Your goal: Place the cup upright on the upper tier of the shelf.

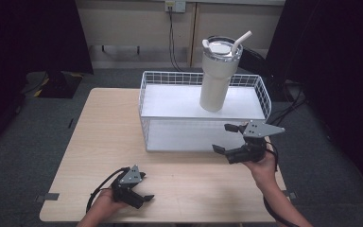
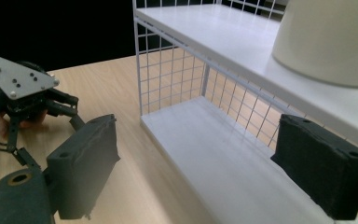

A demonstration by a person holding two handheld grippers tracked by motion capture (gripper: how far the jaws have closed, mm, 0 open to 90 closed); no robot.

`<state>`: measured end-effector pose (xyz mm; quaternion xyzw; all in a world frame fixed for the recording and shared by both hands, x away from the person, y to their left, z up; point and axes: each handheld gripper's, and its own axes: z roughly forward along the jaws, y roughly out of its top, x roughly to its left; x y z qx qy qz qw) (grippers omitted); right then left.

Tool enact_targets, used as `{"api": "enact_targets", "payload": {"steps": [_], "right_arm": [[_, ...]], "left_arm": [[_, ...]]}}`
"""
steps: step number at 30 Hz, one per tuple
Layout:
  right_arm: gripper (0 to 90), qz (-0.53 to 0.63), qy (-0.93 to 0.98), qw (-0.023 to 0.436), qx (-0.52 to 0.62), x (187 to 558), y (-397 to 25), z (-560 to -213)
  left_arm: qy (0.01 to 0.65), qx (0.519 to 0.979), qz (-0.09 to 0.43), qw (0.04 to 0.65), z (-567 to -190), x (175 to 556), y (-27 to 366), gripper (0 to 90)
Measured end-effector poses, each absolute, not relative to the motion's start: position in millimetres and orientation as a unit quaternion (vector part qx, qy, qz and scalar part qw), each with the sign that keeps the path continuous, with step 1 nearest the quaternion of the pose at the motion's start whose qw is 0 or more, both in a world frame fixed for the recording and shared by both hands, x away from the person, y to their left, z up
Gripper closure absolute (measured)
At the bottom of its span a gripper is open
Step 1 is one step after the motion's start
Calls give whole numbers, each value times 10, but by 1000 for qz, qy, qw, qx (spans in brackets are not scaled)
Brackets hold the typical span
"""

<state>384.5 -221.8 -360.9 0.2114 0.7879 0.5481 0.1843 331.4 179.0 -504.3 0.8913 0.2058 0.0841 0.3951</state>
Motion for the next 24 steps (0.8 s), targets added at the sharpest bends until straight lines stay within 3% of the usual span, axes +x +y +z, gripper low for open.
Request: {"api": "enact_targets", "payload": {"steps": [24], "right_arm": [[120,478,841,131,215,3608,-2102,-4730]], "left_arm": [[207,890,84,396,-5044,3312,1788,124]]}}
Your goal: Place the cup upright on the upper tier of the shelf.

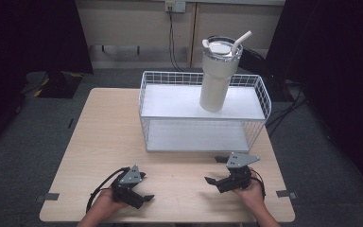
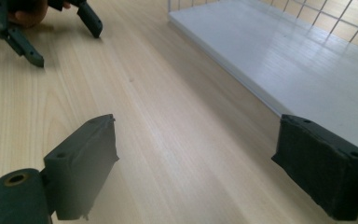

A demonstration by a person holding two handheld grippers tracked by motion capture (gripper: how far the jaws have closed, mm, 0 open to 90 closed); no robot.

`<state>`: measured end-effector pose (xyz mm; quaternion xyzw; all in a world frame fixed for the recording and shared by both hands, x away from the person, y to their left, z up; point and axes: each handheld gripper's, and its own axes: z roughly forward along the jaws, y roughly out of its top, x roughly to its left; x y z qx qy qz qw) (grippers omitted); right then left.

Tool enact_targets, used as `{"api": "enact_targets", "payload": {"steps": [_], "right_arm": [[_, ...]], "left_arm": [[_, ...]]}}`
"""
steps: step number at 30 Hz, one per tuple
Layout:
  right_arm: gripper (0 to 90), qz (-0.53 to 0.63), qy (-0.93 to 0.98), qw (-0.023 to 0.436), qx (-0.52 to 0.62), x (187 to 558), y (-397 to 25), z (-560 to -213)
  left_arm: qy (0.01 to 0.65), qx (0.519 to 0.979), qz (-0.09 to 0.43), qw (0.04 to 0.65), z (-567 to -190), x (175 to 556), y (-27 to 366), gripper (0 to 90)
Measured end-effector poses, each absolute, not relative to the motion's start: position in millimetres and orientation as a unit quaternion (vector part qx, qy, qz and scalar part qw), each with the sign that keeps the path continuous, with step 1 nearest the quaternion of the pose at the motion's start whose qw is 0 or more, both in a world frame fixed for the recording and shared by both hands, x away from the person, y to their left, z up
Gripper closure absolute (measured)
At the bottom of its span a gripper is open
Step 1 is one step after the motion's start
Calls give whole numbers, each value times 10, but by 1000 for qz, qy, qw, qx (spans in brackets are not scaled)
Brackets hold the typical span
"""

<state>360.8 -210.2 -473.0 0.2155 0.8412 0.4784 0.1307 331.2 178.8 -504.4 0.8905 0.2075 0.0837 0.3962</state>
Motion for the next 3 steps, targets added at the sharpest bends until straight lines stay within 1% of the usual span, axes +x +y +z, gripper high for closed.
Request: {"api": "enact_targets", "payload": {"steps": [2,3], "right_arm": [[119,467,848,140,207,3594,-2097,-4791],[117,463,851,135,207,3595,-2094,-4808]], "left_arm": [[206,891,84,395,-5043,3314,1790,124],[206,891,84,395,-5043,3314,1790,124]]}}
